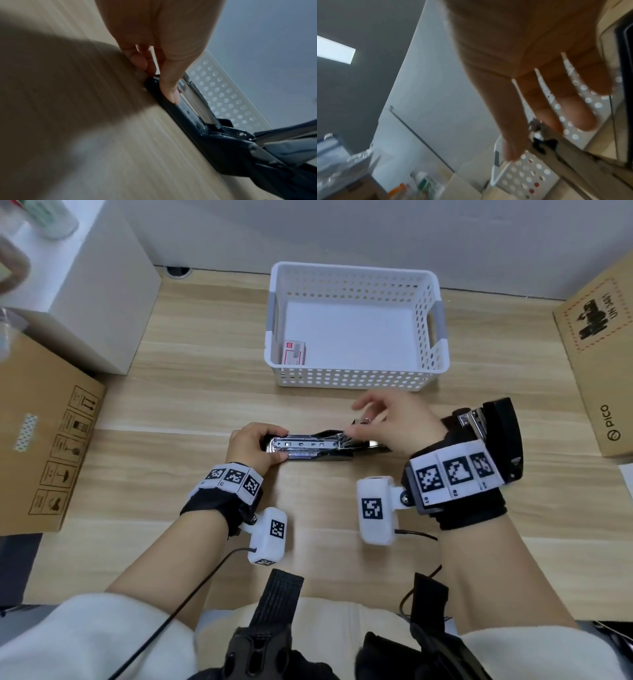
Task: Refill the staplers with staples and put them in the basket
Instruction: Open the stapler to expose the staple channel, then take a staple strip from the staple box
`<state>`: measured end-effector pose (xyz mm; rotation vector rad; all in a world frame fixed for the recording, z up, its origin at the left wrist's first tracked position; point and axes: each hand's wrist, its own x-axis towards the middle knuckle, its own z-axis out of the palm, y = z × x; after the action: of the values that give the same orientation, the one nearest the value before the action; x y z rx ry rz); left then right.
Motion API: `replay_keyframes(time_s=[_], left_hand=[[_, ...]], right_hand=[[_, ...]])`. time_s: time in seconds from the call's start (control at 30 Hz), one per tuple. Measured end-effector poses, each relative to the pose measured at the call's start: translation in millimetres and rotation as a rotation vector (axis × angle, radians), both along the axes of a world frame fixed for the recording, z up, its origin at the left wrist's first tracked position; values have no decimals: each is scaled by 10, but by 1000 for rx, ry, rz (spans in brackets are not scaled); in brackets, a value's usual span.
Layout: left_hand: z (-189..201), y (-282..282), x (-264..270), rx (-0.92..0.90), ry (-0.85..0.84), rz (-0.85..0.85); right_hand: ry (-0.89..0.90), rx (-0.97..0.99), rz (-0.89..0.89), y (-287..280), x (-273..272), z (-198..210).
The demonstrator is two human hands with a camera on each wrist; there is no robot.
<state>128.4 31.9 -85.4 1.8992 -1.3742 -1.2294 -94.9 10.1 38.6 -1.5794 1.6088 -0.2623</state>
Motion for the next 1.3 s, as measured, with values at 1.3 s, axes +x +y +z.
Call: replay_keyframes(time_s=[1.3], left_hand=[[748, -1811, -592, 24, -1048, -798]], right_hand=[[261, 183, 291, -393, 154, -88]])
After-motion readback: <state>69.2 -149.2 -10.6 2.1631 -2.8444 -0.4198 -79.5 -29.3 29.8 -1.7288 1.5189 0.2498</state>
